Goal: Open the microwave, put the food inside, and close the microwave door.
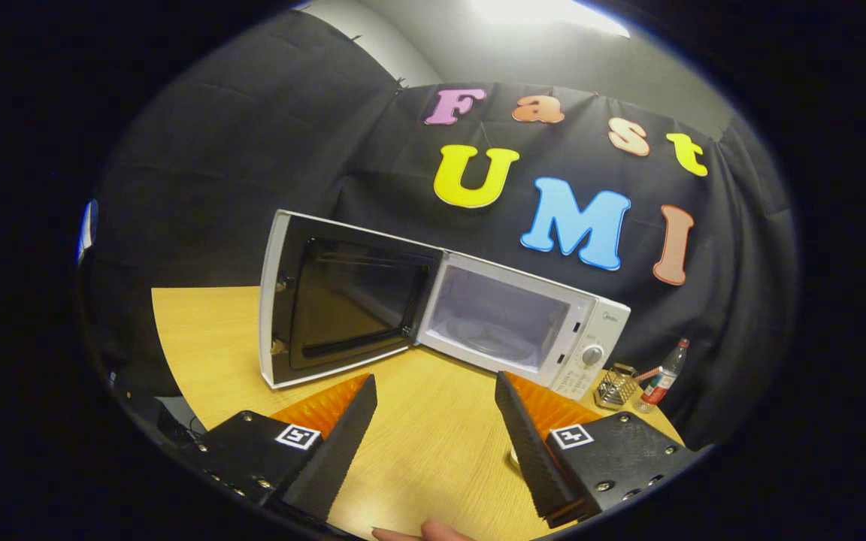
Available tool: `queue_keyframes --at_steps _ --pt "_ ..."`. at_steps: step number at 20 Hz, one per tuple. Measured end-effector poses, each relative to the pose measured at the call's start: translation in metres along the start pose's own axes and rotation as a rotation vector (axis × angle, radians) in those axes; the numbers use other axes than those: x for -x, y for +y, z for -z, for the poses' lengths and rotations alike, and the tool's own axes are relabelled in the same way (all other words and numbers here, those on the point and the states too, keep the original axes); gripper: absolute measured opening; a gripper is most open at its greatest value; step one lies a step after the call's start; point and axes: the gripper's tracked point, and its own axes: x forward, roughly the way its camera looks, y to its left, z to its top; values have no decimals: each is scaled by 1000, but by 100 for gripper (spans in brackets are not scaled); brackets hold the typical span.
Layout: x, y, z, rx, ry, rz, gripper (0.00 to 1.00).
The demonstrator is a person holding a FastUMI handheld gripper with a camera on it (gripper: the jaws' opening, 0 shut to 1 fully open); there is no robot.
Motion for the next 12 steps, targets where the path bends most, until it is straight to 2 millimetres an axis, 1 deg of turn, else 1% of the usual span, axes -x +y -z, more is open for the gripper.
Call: queue_keyframes --at_steps 2,5,8,11,12 --pt "-1 -37 15 -44 41 52 97" --pt "-10 -73 43 -131 123 67 96" --pt "-17 -104 71 -222 196 61 97" --pt "-27 -140 103 -275 288 127 97" --pt "-31 -148 112 -295 316 140 97"
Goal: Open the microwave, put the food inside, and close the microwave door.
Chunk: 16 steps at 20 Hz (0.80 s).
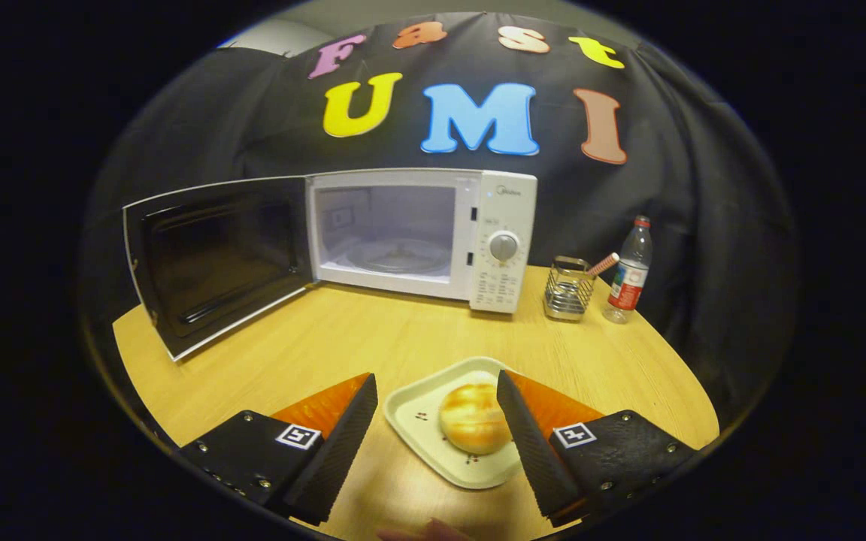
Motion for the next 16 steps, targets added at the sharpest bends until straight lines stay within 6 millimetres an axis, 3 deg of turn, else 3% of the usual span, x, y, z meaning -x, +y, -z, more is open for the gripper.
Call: queue_keyframes --at_steps 6,9,16 --pt "-33 -23 34 -21 176 51 97" --pt "-42 -19 54 -57 219 21 99" --pt "-39 -28 43 -100 135 37 84"
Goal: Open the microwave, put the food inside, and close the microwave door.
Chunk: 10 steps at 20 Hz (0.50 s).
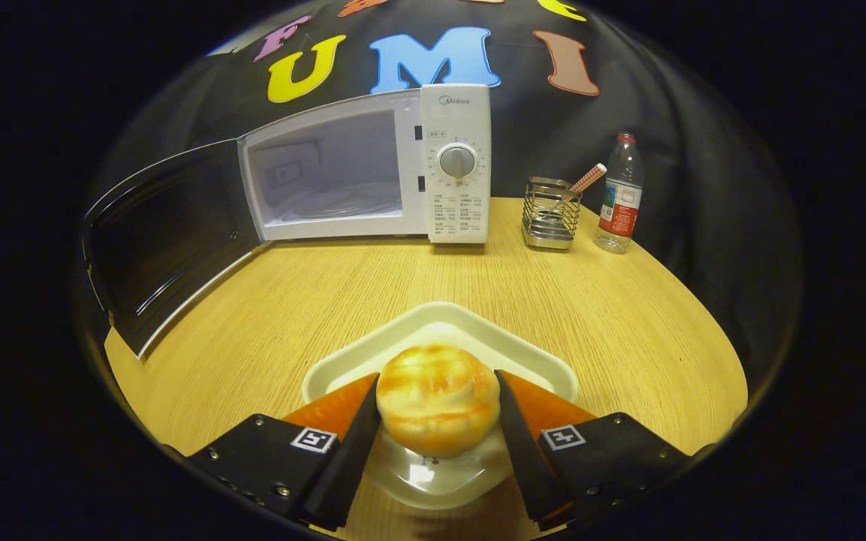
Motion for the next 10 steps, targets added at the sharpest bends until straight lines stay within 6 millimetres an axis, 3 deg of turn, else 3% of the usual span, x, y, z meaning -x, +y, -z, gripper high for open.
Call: queue_keyframes --at_steps 1,4,8,10 --pt "6 -4 -5 -3 -43 27 80" --pt "19 2 -13 53 -134 33 80" --pt "17 0 -9 -5 -114 3 80" --pt "25 3 -21 -7 -185 -10 80"
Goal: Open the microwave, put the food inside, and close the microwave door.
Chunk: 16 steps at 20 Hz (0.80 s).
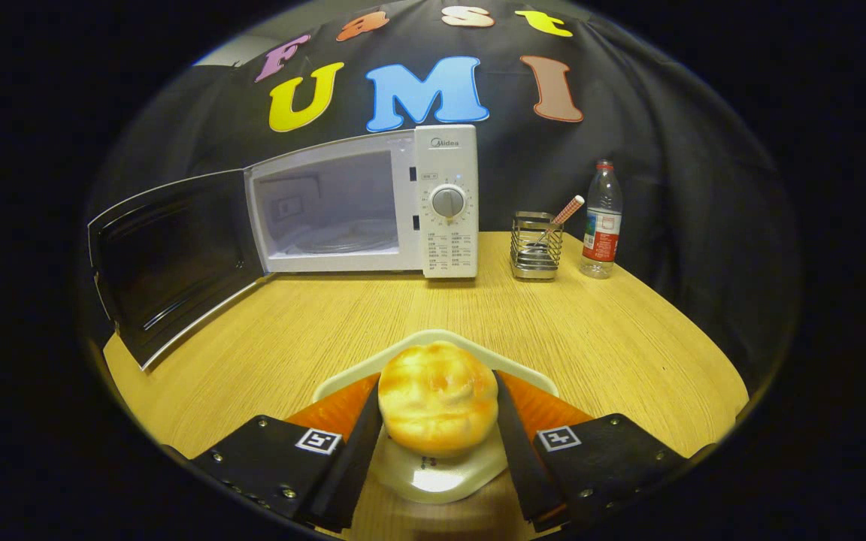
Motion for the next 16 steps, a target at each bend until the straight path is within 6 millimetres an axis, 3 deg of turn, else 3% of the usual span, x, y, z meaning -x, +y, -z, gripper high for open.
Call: queue_keyframes --at_steps 2,5,12,16 --pt "7 14 -16 33 -109 -5 79" --pt "10 53 -12 65 -132 -62 79" --pt "-17 125 -70 13 -196 -132 79" --pt "-43 160 -96 26 -225 -141 79"
